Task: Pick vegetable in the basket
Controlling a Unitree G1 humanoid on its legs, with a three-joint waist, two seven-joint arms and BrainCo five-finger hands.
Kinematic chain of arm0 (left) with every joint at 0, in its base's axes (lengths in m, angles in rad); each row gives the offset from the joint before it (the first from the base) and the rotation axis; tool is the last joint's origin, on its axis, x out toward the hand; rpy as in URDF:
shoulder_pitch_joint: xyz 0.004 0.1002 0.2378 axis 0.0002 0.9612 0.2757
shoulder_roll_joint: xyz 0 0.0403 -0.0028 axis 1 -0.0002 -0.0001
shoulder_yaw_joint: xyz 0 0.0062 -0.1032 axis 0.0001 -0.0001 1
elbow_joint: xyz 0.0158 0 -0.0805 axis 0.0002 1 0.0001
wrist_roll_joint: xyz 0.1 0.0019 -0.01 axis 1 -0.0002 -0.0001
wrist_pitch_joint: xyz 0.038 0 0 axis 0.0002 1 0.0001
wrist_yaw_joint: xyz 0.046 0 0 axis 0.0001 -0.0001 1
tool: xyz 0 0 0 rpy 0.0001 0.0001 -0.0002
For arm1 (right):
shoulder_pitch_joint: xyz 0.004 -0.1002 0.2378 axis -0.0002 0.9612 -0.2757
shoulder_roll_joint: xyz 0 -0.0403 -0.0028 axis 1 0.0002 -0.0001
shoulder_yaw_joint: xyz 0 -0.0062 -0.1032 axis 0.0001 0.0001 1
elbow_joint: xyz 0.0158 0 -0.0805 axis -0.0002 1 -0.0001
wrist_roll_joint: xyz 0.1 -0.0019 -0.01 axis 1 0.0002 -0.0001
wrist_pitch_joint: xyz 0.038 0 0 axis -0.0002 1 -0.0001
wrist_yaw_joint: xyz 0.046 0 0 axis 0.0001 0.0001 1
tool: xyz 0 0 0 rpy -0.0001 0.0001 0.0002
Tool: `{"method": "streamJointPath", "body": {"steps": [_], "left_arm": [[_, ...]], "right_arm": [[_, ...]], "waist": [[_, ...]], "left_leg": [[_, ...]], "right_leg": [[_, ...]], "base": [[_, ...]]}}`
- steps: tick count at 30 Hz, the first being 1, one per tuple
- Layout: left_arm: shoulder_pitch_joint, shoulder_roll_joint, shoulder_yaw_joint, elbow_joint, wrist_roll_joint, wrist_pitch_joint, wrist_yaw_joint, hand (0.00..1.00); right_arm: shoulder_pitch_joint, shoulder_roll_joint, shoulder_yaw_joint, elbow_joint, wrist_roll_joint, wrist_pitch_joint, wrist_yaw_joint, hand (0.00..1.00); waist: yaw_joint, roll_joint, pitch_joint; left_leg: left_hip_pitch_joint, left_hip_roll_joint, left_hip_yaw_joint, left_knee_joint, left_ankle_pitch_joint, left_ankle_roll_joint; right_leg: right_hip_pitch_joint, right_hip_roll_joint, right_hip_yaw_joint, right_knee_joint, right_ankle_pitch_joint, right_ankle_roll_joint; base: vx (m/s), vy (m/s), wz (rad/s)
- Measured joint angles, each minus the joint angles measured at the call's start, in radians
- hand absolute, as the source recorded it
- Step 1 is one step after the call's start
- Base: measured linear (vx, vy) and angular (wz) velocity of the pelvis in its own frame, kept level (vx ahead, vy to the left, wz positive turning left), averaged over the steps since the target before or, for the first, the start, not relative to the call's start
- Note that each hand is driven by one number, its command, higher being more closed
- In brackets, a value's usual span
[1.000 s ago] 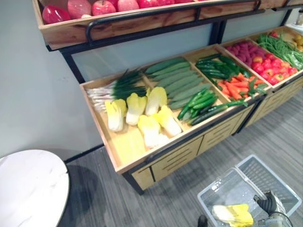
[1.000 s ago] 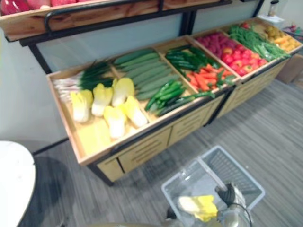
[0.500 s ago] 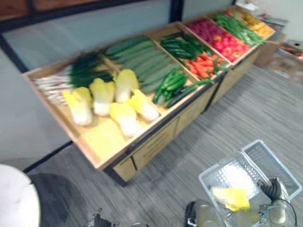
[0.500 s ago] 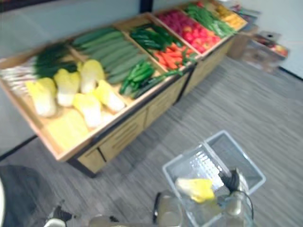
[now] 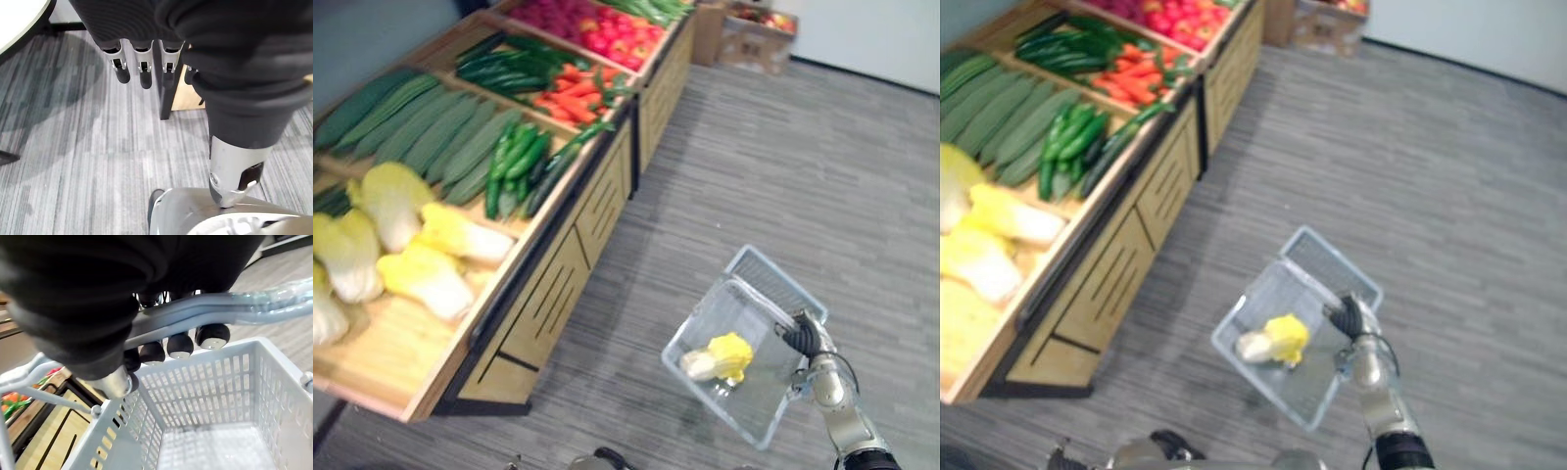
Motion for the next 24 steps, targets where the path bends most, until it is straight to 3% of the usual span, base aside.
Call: {"method": "streamJointPath", "body": {"steps": [2,4,6,7,8,9,10,11,12,13,14,15,17,19,20,21,24], "left_arm": [[0.007,-0.025,-0.042,0.0,0.0,-0.002,0.0,0.0],[0.002,-0.052,-0.061,0.001,0.0,0.001,0.013,0.0],[-0.002,-0.02,-0.068,0.008,0.0,0.005,0.013,0.0],[-0.006,-0.017,-0.071,0.008,0.001,0.007,0.017,0.0],[-0.003,-0.019,-0.076,0.007,0.001,0.008,0.018,0.0],[-0.004,-0.019,-0.091,0.005,0.0,0.012,0.026,0.0],[-0.011,-0.027,-0.084,0.012,-0.005,0.014,0.033,0.0],[-0.005,-0.02,-0.067,0.024,-0.014,0.013,0.044,0.0],[-0.021,-0.001,-0.062,0.028,-0.037,0.009,0.045,0.0],[-0.033,-0.02,-0.068,0.038,-0.044,0.009,0.051,0.0],[-0.033,-0.031,-0.067,0.034,-0.047,0.005,0.06,0.0],[-0.023,-0.038,-0.067,0.035,-0.049,-0.001,0.063,0.0],[0.009,-0.051,-0.068,0.036,-0.05,-0.004,0.055,0.0],[0.047,-0.079,-0.068,0.041,-0.051,-0.005,0.052,0.0],[0.056,-0.07,-0.064,0.038,-0.053,-0.005,0.048,0.0],[0.053,-0.072,-0.069,0.034,-0.053,-0.006,0.048,0.0],[0.035,-0.071,-0.069,0.021,-0.053,-0.013,0.047,0.0]], "right_arm": [[0.042,-0.037,0.02,0.011,-0.003,0.009,0.001,1.0],[0.05,-0.067,0.024,0.011,-0.004,0.006,0.002,1.0],[0.084,-0.065,0.032,-0.021,-0.003,-0.016,-0.002,1.0],[0.112,-0.063,0.016,-0.019,-0.002,-0.014,-0.002,1.0],[0.132,-0.063,0.01,-0.019,-0.002,-0.012,-0.002,1.0],[0.176,-0.064,-0.008,-0.02,-0.002,-0.01,-0.004,1.0],[0.184,-0.063,-0.03,-0.027,-0.003,-0.012,-0.013,1.0],[0.181,-0.059,-0.03,-0.033,-0.005,-0.013,-0.015,1.0],[0.186,-0.062,-0.037,-0.047,-0.008,-0.011,-0.024,1.0],[0.179,-0.065,-0.053,-0.044,-0.008,0.003,-0.031,1.0],[0.175,-0.066,-0.055,-0.044,-0.008,0.004,-0.035,1.0],[0.168,-0.058,-0.039,-0.044,-0.007,0.004,-0.044,1.0],[0.164,-0.054,-0.009,-0.044,-0.007,0.002,-0.045,1.0],[0.159,-0.048,-0.002,-0.043,-0.007,0.001,-0.045,1.0],[0.159,-0.038,0.0,-0.041,-0.004,0.003,-0.044,1.0],[0.158,-0.044,0.001,-0.044,-0.001,-0.002,-0.044,1.0],[0.137,-0.07,-0.003,-0.044,0.0,-0.003,-0.042,1.0]], "waist": [[-0.002,0.039,-0.019],[-0.021,0.075,-0.016],[-0.034,0.046,-0.015],[-0.047,0.066,-0.023],[-0.055,0.062,-0.021],[-0.065,0.053,-0.011],[-0.067,0.061,0.002],[-0.064,0.06,0.002],[-0.059,0.06,0.015],[-0.052,0.053,0.015],[-0.048,0.047,0.017],[-0.039,0.036,0.024],[-0.01,0.022,0.032],[0.003,0.022,0.036],[0.006,0.024,0.032],[0.001,0.004,0.028],[0.003,0.004,0.045]], "left_leg": [[0.039,0.02,0.037,-0.021,0.034,-0.014],[0.089,0.058,0.049,-0.032,0.072,-0.03],[0.11,0.103,0.054,0.022,0.082,-0.048],[0.122,0.131,0.038,0.034,0.109,-0.05],[0.135,0.135,0.031,0.034,0.135,-0.044],[0.182,0.134,0.018,0.036,0.206,-0.021],[0.195,0.173,-0.047,0.097,0.259,-0.012],[0.183,0.204,-0.076,0.157,0.275,-0.021],[0.133,0.188,-0.211,0.218,0.218,-0.101],[0.072,0.1,-0.342,0.216,0.14,-0.117],[0.041,0.05,-0.402,0.209,0.123,-0.11],[-0.021,-0.053,-0.544,0.188,0.1,-0.114],[-0.049,-0.142,-0.665,0.12,0.101,-0.116],[-0.047,-0.199,-0.719,-0.011,0.151,-0.098],[-0.025,-0.219,-0.752,-0.044,0.146,-0.106],[-0.029,-0.228,-0.765,-0.047,0.146,-0.106],[-0.066,-0.256,-0.789,-0.039,0.146,-0.105]], "right_leg": [[0.0,0.017,0.008,0.017,-0.007,-0.001],[-0.045,0.015,0.021,0.127,-0.061,-0.026],[-0.011,0.055,-0.004,0.014,-0.094,-0.035],[0.003,0.078,-0.008,0.023,-0.104,-0.052],[0.014,0.075,-0.009,0.046,-0.109,-0.062],[0.009,0.037,-0.004,0.166,-0.123,-0.086],[-0.067,0.026,0.031,0.283,-0.177,-0.094],[-0.064,0.052,0.044,0.172,-0.15,-0.115],[-0.062,0.041,0.059,0.171,-0.179,-0.113],[-0.072,0.022,0.104,0.162,-0.179,-0.112],[-0.076,0.017,0.125,0.151,-0.176,-0.109],[-0.074,0.025,0.179,0.115,-0.17,-0.112],[-0.07,0.049,0.257,0.08,-0.156,-0.11],[-0.071,0.075,0.322,0.068,-0.148,-0.092],[-0.074,0.079,0.35,0.044,-0.135,-0.068],[-0.074,0.078,0.357,0.015,-0.12,-0.054],[-0.047,0.075,0.371,-0.132,-0.02,-0.043]], "base": [[0.01,-0.206,-0.4],[0.02,-0.213,-0.43],[0.1,-0.326,-0.34],[0.1,-0.228,-0.06],[0.12,-0.209,-0.06],[0.02,-0.203,-0.26],[-0.03,-0.233,-0.48],[-0.13,-0.334,-0.69],[-0.07,-0.244,-0.74],[-0.03,-0.182,-0.74],[0.06,-0.021,-0.99],[0.05,0.005,-0.97],[0.08,0.086,-1.34],[0.13,0.169,-1.15],[0.16,0.142,-0.62],[0.16,0.133,-0.44],[0.16,0.168,-0.23]]}}
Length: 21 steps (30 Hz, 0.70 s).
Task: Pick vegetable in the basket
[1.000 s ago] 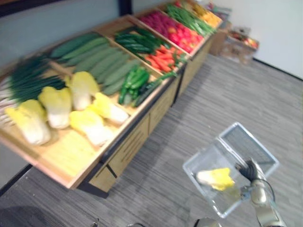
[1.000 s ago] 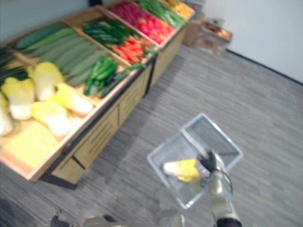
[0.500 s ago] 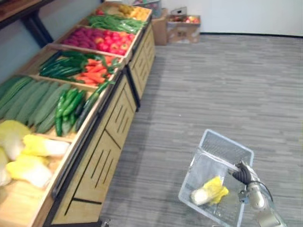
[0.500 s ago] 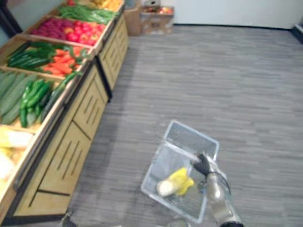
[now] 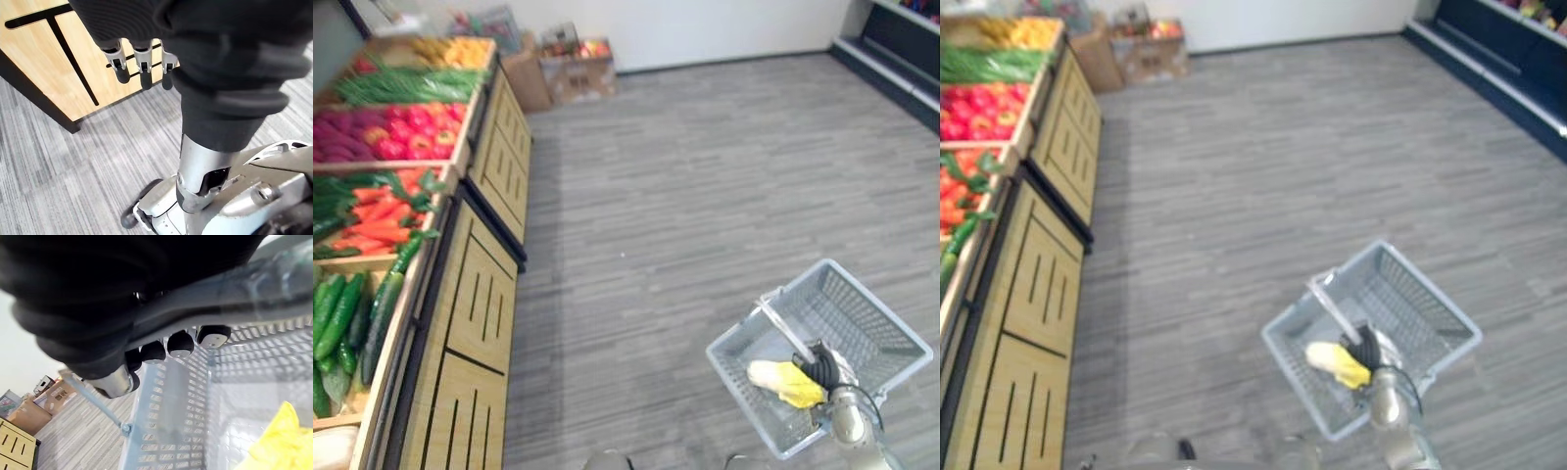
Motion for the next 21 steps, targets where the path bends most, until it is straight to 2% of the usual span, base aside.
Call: {"method": "streamJointPath", "body": {"steps": [2,3,4,5,6,7,11,14,15,16,17,18,19,20,21], "left_arm": [[-0.001,-0.008,-0.008,-0.002,0.0,-0.008,0.0,0.0],[0.0,-0.008,-0.008,-0.002,0.0,-0.01,0.0,0.0],[0.003,-0.012,-0.013,-0.001,0.0,-0.015,-0.002,0.0],[0.008,-0.026,-0.031,0.0,0.0,-0.017,-0.003,0.0],[0.007,-0.029,-0.04,0.001,0.0,-0.018,-0.003,0.0],[-0.003,-0.02,-0.046,0.001,0.002,-0.019,-0.004,0.0],[-0.012,-0.001,-0.06,0.001,0.0,-0.016,-0.003,0.0],[-0.013,0.005,-0.073,0.0,0.0,-0.012,-0.002,0.0],[-0.012,0.023,-0.09,0.0,0.0,-0.011,0.0,0.0],[-0.008,0.027,-0.1,0.0,0.0,-0.01,0.0,0.0],[-0.005,0.038,-0.099,0.0,-0.001,-0.006,0.0,0.0],[-0.005,0.051,-0.098,-0.001,-0.009,0.005,0.0,0.0],[-0.003,0.059,-0.099,-0.009,-0.019,0.012,-0.001,0.0],[-0.002,0.058,-0.099,-0.028,-0.025,0.013,0.0,0.0],[0.0,0.05,-0.099,-0.035,-0.028,0.014,0.0,0.0]], "right_arm": [[0.003,-0.024,-0.008,0.001,-0.002,0.008,0.005,1.0],[0.003,-0.025,-0.008,0.001,-0.002,0.008,0.007,1.0],[0.004,-0.032,-0.008,0.0,-0.002,0.009,0.01,1.0],[-0.003,-0.046,-0.007,0.0,-0.001,0.006,0.011,1.0],[-0.014,-0.043,-0.006,0.004,-0.001,0.007,0.011,1.0],[-0.027,-0.031,-0.005,0.004,-0.001,0.005,0.011,1.0],[-0.028,-0.001,-0.002,0.009,-0.002,0.006,0.011,1.0],[-0.033,0.045,-0.001,0.009,-0.002,0.005,0.009,1.0],[-0.028,0.064,-0.002,0.009,-0.002,0.005,0.009,1.0],[-0.016,0.082,-0.001,0.009,-0.002,0.005,0.009,1.0],[-0.004,0.103,-0.001,0.009,-0.002,0.006,0.009,1.0],[0.011,0.122,-0.002,0.009,-0.003,0.007,0.009,1.0],[0.024,0.136,-0.014,0.009,-0.002,0.008,0.009,1.0],[0.028,0.146,-0.025,0.009,-0.002,0.011,0.009,1.0],[0.029,0.149,-0.03,0.009,-0.002,0.012,0.008,1.0]], "waist": [[-0.002,0.024,0.011],[0.0,0.025,0.013],[0.002,0.033,0.01],[0.002,0.071,-0.005],[0.002,0.075,-0.005],[-0.003,0.068,-0.003],[0.002,0.036,0.001],[0.008,0.031,-0.002],[0.01,0.022,-0.008],[0.013,-0.002,-0.007],[0.017,-0.022,-0.008],[0.013,-0.036,-0.007],[0.003,-0.043,-0.006],[-0.003,-0.033,0.001],[-0.006,-0.034,0.001]], "left_leg": [[-0.005,-0.021,-0.039,0.058,0.0,0.0],[-0.01,-0.02,-0.043,0.07,0.0,0.0],[-0.032,-0.016,-0.069,0.068,-0.054,-0.009],[-0.016,-0.003,-0.107,-0.021,-0.053,-0.013],[0.004,-0.004,-0.113,-0.054,-0.067,-0.017],[0.019,-0.015,-0.111,-0.118,-0.068,-0.017],[0.049,-0.048,-0.11,-0.202,-0.075,-0.005],[0.093,-0.061,-0.11,-0.26,-0.104,0.028],[0.11,-0.082,-0.113,-0.259,-0.123,0.046],[0.125,-0.098,-0.114,-0.258,-0.131,0.058],[0.142,-0.113,-0.121,-0.254,-0.138,0.067],[0.161,-0.121,-0.146,-0.246,-0.148,0.077],[0.185,-0.124,-0.183,-0.244,-0.151,0.093],[0.201,-0.119,-0.202,-0.242,-0.157,0.105],[0.21,-0.117,-0.215,-0.24,-0.162,0.111]], "right_leg": [[0.047,-0.02,0.005,-0.061,0.035,0.001],[0.049,-0.022,0.008,-0.062,0.036,0.0],[0.051,-0.025,0.01,-0.07,0.044,0.002],[0.037,0.004,0.01,-0.074,0.046,0.003],[0.031,0.01,0.014,-0.079,0.047,0.006],[0.018,0.006,0.017,-0.088,0.06,0.026],[-0.016,-0.016,0.021,-0.043,0.066,0.037],[-0.111,-0.042,0.047,0.181,0.063,0.04],[-0.156,-0.067,0.074,0.303,0.063,0.04],[-0.196,-0.085,0.103,0.409,0.068,0.034],[-0.235,-0.096,0.141,0.51,0.093,0.006],[-0.266,-0.096,0.173,0.604,0.165,-0.019],[-0.299,-0.088,0.203,0.694,0.277,-0.019],[-0.332,-0.071,0.232,0.755,0.3,-0.017],[-0.347,-0.056,0.236,0.794,0.245,-0.019]], "base": [[0.13,0.148,-0.12],[0.09,0.173,-0.15],[0.05,0.155,-0.2],[0.07,0.181,-0.27],[0.06,0.105,-0.18],[0.05,0.106,-0.05],[0.0,0.083,0.03],[-0.05,0.153,0.01],[-0.06,0.123,0.11],[-0.01,0.153,0.2],[0.07,0.13,0.34],[0.14,0.136,0.58],[0.22,0.1,0.7],[0.21,0.062,0.6],[0.22,0.024,0.52]]}}
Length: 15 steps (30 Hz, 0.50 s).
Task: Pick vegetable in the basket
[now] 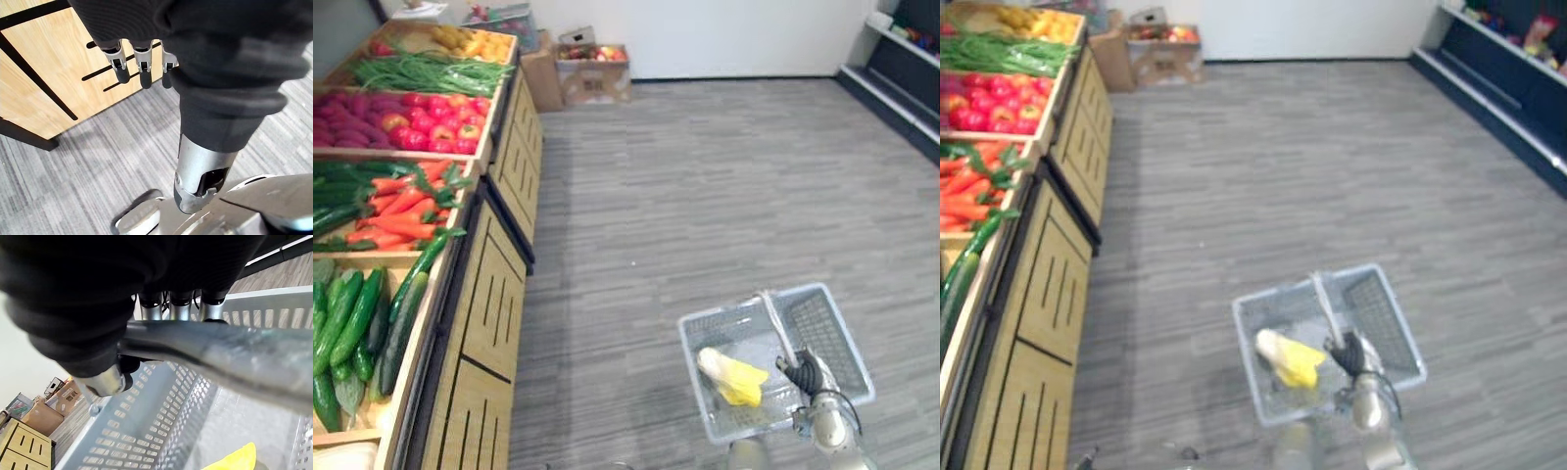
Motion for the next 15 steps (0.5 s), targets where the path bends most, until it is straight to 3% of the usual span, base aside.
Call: {"method": "streamJointPath", "body": {"steps": [1,2,4,6,7,9,10,11,15], "left_arm": [[-0.003,-0.001,0.001,-0.006,-0.003,0.004,0.001,0.0],[-0.011,0.001,0.004,-0.008,-0.007,0.007,0.002,0.0],[-0.017,-0.008,0.016,-0.026,-0.009,0.012,0.004,0.0],[-0.023,-0.015,0.024,-0.047,-0.007,0.011,0.007,0.0],[-0.035,-0.018,0.025,-0.05,-0.007,0.011,0.007,0.0],[-0.036,-0.02,0.034,-0.064,-0.007,0.011,0.007,0.0],[-0.037,-0.022,0.041,-0.066,-0.007,0.011,0.007,0.0],[-0.047,-0.048,0.056,-0.057,-0.007,0.01,0.005,0.0],[-0.066,-0.058,0.062,-0.06,-0.006,0.009,0.006,0.0]], "right_arm": [[0.004,0.0,-0.013,-0.002,0.0,0.0,-0.002,1.0],[0.004,0.0,-0.031,-0.002,0.0,0.0,-0.006,1.0],[-0.001,-0.005,-0.045,-0.002,0.0,0.0,-0.006,1.0],[-0.006,-0.005,-0.058,-0.003,0.0,-0.001,-0.006,1.0],[-0.006,-0.005,-0.07,-0.003,0.0,0.0,-0.006,1.0],[-0.002,-0.005,-0.075,-0.004,0.0,0.001,-0.006,1.0],[-0.002,-0.005,-0.079,-0.006,0.0,0.002,-0.006,1.0],[-0.014,-0.01,-0.098,0.0,-0.001,0.017,-0.006,1.0],[-0.008,-0.008,-0.156,-0.018,-0.007,0.022,-0.01,1.0]], "waist": [[-0.001,0.0,0.0],[-0.005,0.001,0.001],[-0.02,0.005,0.003],[-0.024,0.014,0.008],[-0.024,0.019,0.013],[-0.023,0.011,0.013],[-0.023,0.004,0.016],[-0.021,0.044,0.024],[-0.025,0.049,0.032]], "left_leg": [[0.015,0.006,-0.011,-0.002,-0.003,0.004],[0.027,0.006,-0.034,-0.004,-0.007,0.009],[0.05,0.01,-0.068,-0.013,-0.011,0.013],[0.065,0.022,-0.087,-0.021,-0.015,0.006],[0.079,0.036,-0.096,-0.02,-0.027,-0.014],[0.096,0.044,-0.121,-0.019,-0.048,-0.048],[0.113,0.051,-0.13,-0.018,-0.066,-0.071],[0.117,0.1,-0.148,-0.014,-0.081,-0.096],[0.139,0.116,-0.195,-0.011,-0.03,-0.125]], "right_leg": [[-0.028,0.028,-0.01,0.036,-0.104,-0.01],[-0.044,0.053,-0.044,0.016,-0.168,-0.018],[-0.047,0.091,-0.09,-0.117,-0.211,-0.043],[-0.039,0.135,-0.097,-0.311,-0.21,-0.043],[-0.026,0.158,-0.094,-0.444,-0.2,-0.041],[-0.006,0.165,-0.06,-0.636,-0.15,-0.037],[0.009,0.162,-0.045,-0.691,-0.061,-0.021],[0.025,0.2,-0.082,-0.672,-0.049,-0.022],[-0.03,0.183,-0.115,-0.428,-0.236,-0.045]], "base": [[0.22,0.003,0.57],[0.23,-0.008,0.59],[0.29,-0.063,0.65],[0.35,-0.159,0.6],[0.43,-0.271,0.58],[0.35,-0.244,0.58],[0.4,-0.328,0.43],[0.53,-0.459,0.43],[0.29,-0.269,0.36]]}}
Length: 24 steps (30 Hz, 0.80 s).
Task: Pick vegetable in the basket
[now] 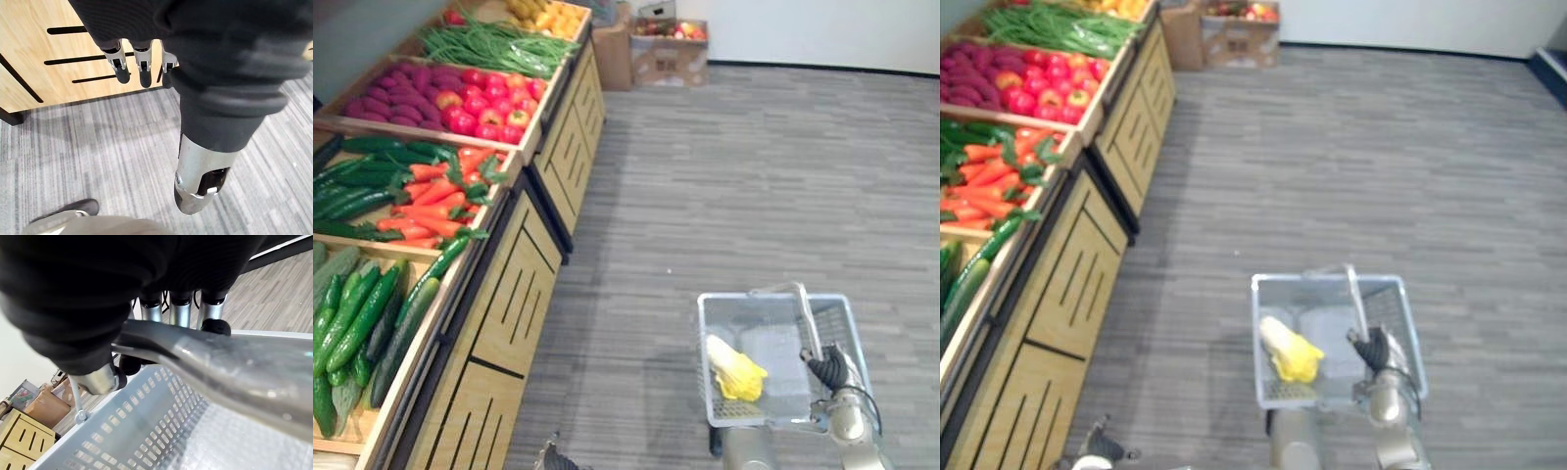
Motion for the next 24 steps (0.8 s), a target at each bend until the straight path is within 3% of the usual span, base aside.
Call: {"method": "streamJointPath", "body": {"steps": [1,2,4,6,7,8,9,10,12,13,15,18,19,20,21,22,23,24], "left_arm": [[-0.004,-0.003,0.0,0.002,0.0,0.0,0.0,0.0],[-0.005,-0.005,0.0,0.001,0.0,0.0,0.002,0.0],[-0.005,-0.004,0.001,0.0,-0.002,0.0,0.004,0.0],[-0.004,-0.006,0.026,0.012,-0.006,0.002,0.014,0.0],[-0.001,-0.008,0.035,0.024,-0.019,0.003,0.022,0.0],[0.013,-0.008,0.04,0.029,-0.043,0.005,0.03,0.0],[0.023,-0.01,0.04,0.029,-0.046,0.005,0.035,0.0],[0.042,-0.012,0.041,0.03,-0.067,0.005,0.041,0.0],[0.046,-0.017,0.045,0.025,-0.082,0.002,0.046,0.0],[0.045,-0.02,0.05,0.015,-0.082,0.002,0.045,0.0],[0.051,-0.031,0.066,0.004,-0.084,0.002,0.047,0.0],[0.059,-0.043,0.077,-0.018,-0.12,0.003,0.064,0.0],[0.059,-0.044,0.078,-0.029,-0.12,0.003,0.07,0.0],[0.064,-0.052,0.077,-0.035,-0.117,0.003,0.072,0.0],[0.065,-0.059,0.077,-0.039,-0.116,0.003,0.072,0.0],[0.066,-0.072,0.079,-0.043,-0.11,0.004,0.072,0.0],[0.058,-0.049,0.076,-0.055,-0.107,0.009,0.072,0.0],[0.056,-0.043,0.075,-0.06,-0.105,0.009,0.072,0.0]], "right_arm": [[0.001,-0.001,-0.014,0.002,0.0,0.003,-0.002,1.0],[0.002,-0.002,-0.019,0.008,-0.001,0.005,-0.003,1.0],[0.008,-0.001,-0.018,0.01,-0.001,0.005,-0.003,1.0],[0.016,-0.001,-0.015,0.013,-0.001,0.009,-0.002,1.0],[0.017,-0.002,-0.007,0.013,0.0,0.01,-0.002,1.0],[0.019,-0.002,0.01,0.014,0.001,0.01,-0.002,1.0],[0.024,-0.002,0.02,0.016,0.001,0.01,-0.002,1.0],[0.026,-0.003,0.036,0.018,0.001,0.009,-0.002,1.0],[0.036,-0.008,0.038,0.02,0.001,0.009,-0.003,1.0],[0.048,-0.013,0.039,0.02,0.001,0.009,-0.004,1.0],[0.057,-0.021,0.039,0.032,0.001,0.008,-0.004,1.0],[0.062,-0.022,0.037,0.07,0.001,0.008,-0.005,1.0],[0.064,-0.021,0.034,0.075,0.0,0.008,-0.006,1.0],[0.073,-0.022,0.022,0.076,0.0,0.008,-0.007,1.0],[0.083,-0.024,0.015,0.076,0.0,0.008,-0.009,1.0],[0.089,-0.023,0.012,0.085,0.0,0.009,-0.015,1.0],[0.087,-0.003,0.031,0.097,0.0,0.012,-0.017,1.0],[0.092,-0.003,0.041,0.091,0.0,0.011,-0.017,1.0]], "waist": [[-0.001,0.001,0.0],[-0.003,0.018,-0.01],[-0.006,0.018,-0.013],[-0.003,0.018,-0.016],[0.0,0.017,-0.015],[0.003,0.016,-0.014],[0.005,0.015,-0.013],[0.013,0.001,-0.005],[0.025,0.005,-0.004],[0.031,0.006,-0.003],[0.044,0.005,-0.002],[0.061,0.007,0.0],[0.059,0.009,0.0],[0.056,0.024,-0.001],[0.057,0.036,-0.003],[0.059,0.049,-0.003],[0.058,0.01,-0.009],[0.057,-0.003,-0.005]], "left_leg": [[-0.005,0.008,-0.007,0.01,0.0,0.0],[-0.03,0.024,-0.018,0.033,0.012,-0.02],[-0.081,0.026,-0.044,0.098,0.029,-0.039],[-0.18,0.024,-0.063,0.264,0.077,-0.059],[-0.221,0.024,-0.054,0.353,0.125,-0.074],[-0.261,0.025,-0.037,0.458,0.212,-0.077],[-0.271,0.03,-0.019,0.506,0.273,-0.071],[-0.288,0.041,0.016,0.591,0.376,-0.052],[-0.354,0.054,0.07,0.744,0.264,-0.037],[-0.412,0.043,0.101,0.79,0.192,-0.007],[-0.486,0.018,0.142,0.753,0.122,0.004],[-0.52,-0.013,0.188,0.424,0.098,0.009],[-0.507,-0.026,0.198,0.234,0.155,0.017],[-0.5,-0.026,0.194,0.082,0.255,0.02],[-0.487,-0.021,0.193,0.014,0.301,0.024],[-0.47,-0.018,0.203,-0.023,0.384,0.054],[-0.445,-0.065,0.224,-0.045,0.361,0.061],[-0.445,-0.078,0.229,-0.041,0.349,0.066]], "right_leg": [[-0.003,-0.001,-0.014,0.02,-0.024,-0.004],[-0.001,0.002,-0.043,0.022,-0.047,-0.016],[0.004,0.002,-0.069,0.014,-0.063,-0.027],[0.031,0.006,-0.102,-0.02,-0.071,-0.039],[0.059,0.01,-0.108,-0.039,-0.071,-0.042],[0.106,0.017,-0.114,-0.062,-0.077,-0.052],[0.137,0.023,-0.114,-0.078,-0.081,-0.058],[0.203,0.03,-0.108,-0.117,-0.088,-0.07],[0.276,0.04,-0.103,-0.167,-0.107,-0.097],[0.316,0.044,-0.102,-0.206,-0.107,-0.099],[0.36,0.042,-0.105,-0.242,-0.104,-0.095],[0.426,0.034,-0.104,-0.28,-0.1,-0.082],[0.448,0.026,-0.103,-0.294,-0.113,-0.059],[0.469,0.026,-0.102,-0.297,-0.13,-0.034],[0.48,0.03,-0.099,-0.295,-0.143,-0.018],[0.498,0.031,-0.088,-0.29,-0.163,-0.002],[0.511,-0.005,-0.066,-0.3,-0.171,0.002],[0.513,-0.019,-0.057,-0.307,-0.171,0.002]], "base": [[0.28,-0.238,0.45],[0.2,-0.173,0.43],[0.16,-0.136,0.45],[0.21,-0.168,0.36],[0.21,-0.17,0.15],[0.22,-0.178,0.06],[0.25,-0.176,-0.07],[0.26,-0.149,-0.16],[0.26,-0.125,-0.09],[0.3,-0.077,0.02],[0.27,-0.015,-0.13],[0.3,0.101,-0.19],[0.39,0.192,-0.11],[0.32,0.192,-0.08],[0.27,0.186,-0.09],[0.34,0.204,-0.01],[0.33,0.189,-0.01],[0.61,0.3,0.0]]}}
